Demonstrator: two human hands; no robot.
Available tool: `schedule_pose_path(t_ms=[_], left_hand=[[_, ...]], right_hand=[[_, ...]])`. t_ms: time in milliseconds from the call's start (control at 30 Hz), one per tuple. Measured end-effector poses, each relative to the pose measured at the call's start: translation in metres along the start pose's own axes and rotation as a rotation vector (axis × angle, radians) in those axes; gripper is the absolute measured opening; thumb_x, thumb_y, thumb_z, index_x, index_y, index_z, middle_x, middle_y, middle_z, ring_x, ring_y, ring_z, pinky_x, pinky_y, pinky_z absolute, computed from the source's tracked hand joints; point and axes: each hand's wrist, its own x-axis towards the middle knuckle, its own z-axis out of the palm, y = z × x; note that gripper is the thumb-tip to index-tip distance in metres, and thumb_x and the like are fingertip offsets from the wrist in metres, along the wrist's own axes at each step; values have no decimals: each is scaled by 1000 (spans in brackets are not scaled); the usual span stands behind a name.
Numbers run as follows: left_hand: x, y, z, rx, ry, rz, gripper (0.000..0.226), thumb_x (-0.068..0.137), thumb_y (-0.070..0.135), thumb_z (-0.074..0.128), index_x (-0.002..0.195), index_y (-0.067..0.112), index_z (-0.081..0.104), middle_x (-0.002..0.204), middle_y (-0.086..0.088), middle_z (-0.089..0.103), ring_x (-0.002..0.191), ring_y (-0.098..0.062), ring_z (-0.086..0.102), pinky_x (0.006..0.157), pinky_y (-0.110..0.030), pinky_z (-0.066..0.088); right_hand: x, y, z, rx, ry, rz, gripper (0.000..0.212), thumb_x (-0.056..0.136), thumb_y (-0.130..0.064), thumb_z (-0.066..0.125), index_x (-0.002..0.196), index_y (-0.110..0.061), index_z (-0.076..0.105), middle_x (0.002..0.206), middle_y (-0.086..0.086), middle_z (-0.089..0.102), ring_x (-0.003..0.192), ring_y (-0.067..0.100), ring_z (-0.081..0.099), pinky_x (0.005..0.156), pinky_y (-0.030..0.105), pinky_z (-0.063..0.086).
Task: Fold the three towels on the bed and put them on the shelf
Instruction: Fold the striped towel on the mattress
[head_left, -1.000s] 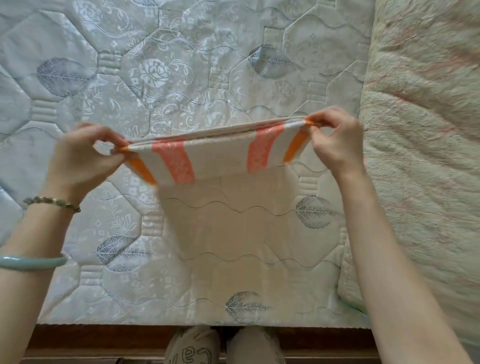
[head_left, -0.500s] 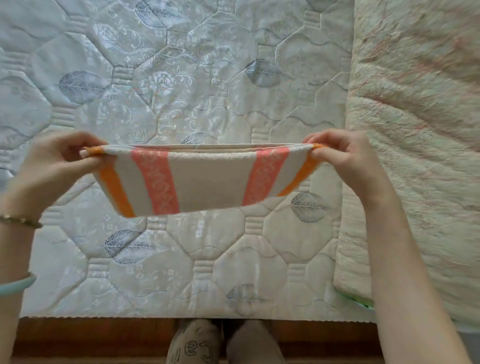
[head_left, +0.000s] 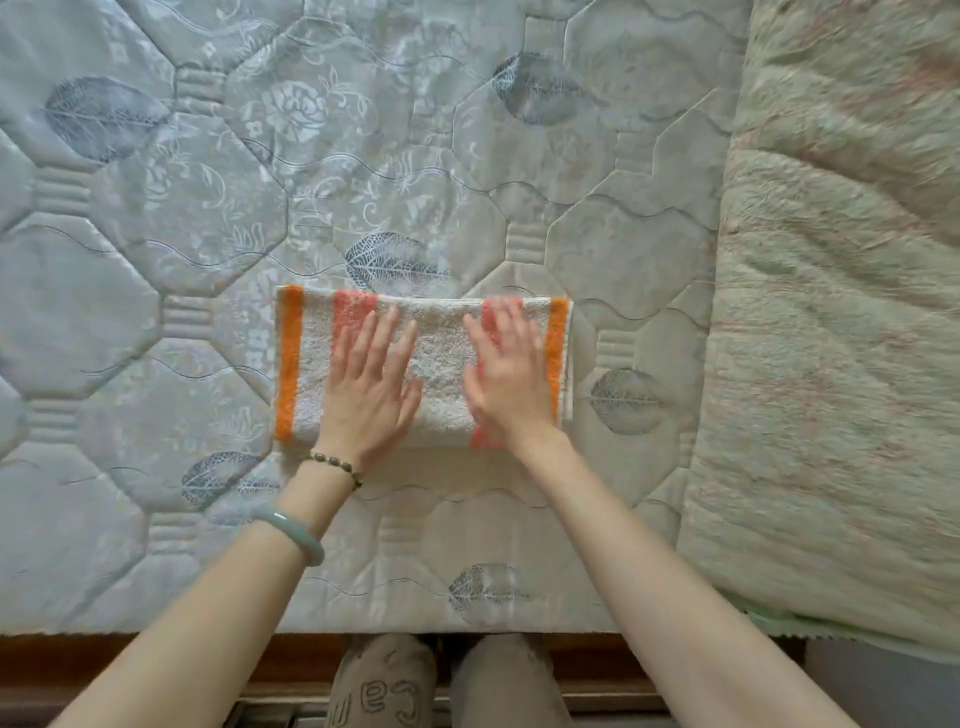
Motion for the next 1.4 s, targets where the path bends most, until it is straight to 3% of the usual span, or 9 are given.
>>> schedule_pose_path(t_ms=[233,367,467,667,900,1033,1133,1233,1400], left_hand=[[-3,-23,37,183,-183,65,67,95,61,26,153,26,18,159,-7,20,147,-24,18,115,-56,19],[-13,-50,28,174,-183,-19,70,93,65,16,153,29,9,161,-6,13,150,-19,0,118,-53,4],[-18,-63,18,157,-193,-57,74,92,69,12,153,28,11,162,-6,12,150,-18,-2,118,-54,3],[19,-28,9,183,-183,184,111,75,89,16,152,12,-5,160,-12,-6,148,-21,-14,119,-51,-3],[44,-9,6,280,-413,148,146,50,96,44,147,11,-26,155,-9,-28,144,-25,-26,115,-55,-16],[39,1,-3,250,-382,80,143,54,91,50,148,12,-23,157,-9,-24,144,-26,-26,114,-56,-16],[25,4,-20,49,-302,60,122,68,80,50,153,15,-9,160,-7,-17,145,-23,-24,117,-46,-15],[6,14,-48,-507,-150,-136,70,86,53,55,144,17,39,155,-4,28,144,-19,24,119,-43,19],[-2,28,-86,-1250,-194,-438,29,93,26,58,119,13,63,108,0,67,96,-16,67,80,-30,58]], right_hand=[[-13,19,67,-253,-161,-84,57,93,-53,38,145,-30,36,155,12,28,143,25,25,115,50,15],[-27,57,55,-224,-168,83,61,96,-58,16,150,-31,11,158,1,-23,147,17,-13,117,45,-10],[-29,78,39,-173,-164,81,63,95,-61,15,149,-38,-10,155,-3,-30,144,13,-24,115,37,-18],[-25,61,6,456,179,677,68,87,-27,63,144,-11,30,145,12,30,135,24,32,112,37,30],[-20,71,-10,708,-106,901,30,79,-16,71,102,-11,52,89,0,62,78,16,62,70,33,57],[-16,69,-29,728,-344,868,13,79,-6,68,81,-8,56,75,5,59,62,12,55,51,19,45],[-20,62,-37,700,-320,827,15,78,-6,70,76,-12,57,76,2,63,68,17,61,59,23,50],[-23,40,-58,615,-278,677,13,76,-14,67,85,-19,59,81,-4,68,80,20,66,72,34,51],[-25,-42,-77,509,-251,404,25,78,-18,64,101,-19,54,93,-1,66,85,18,62,74,33,47]])
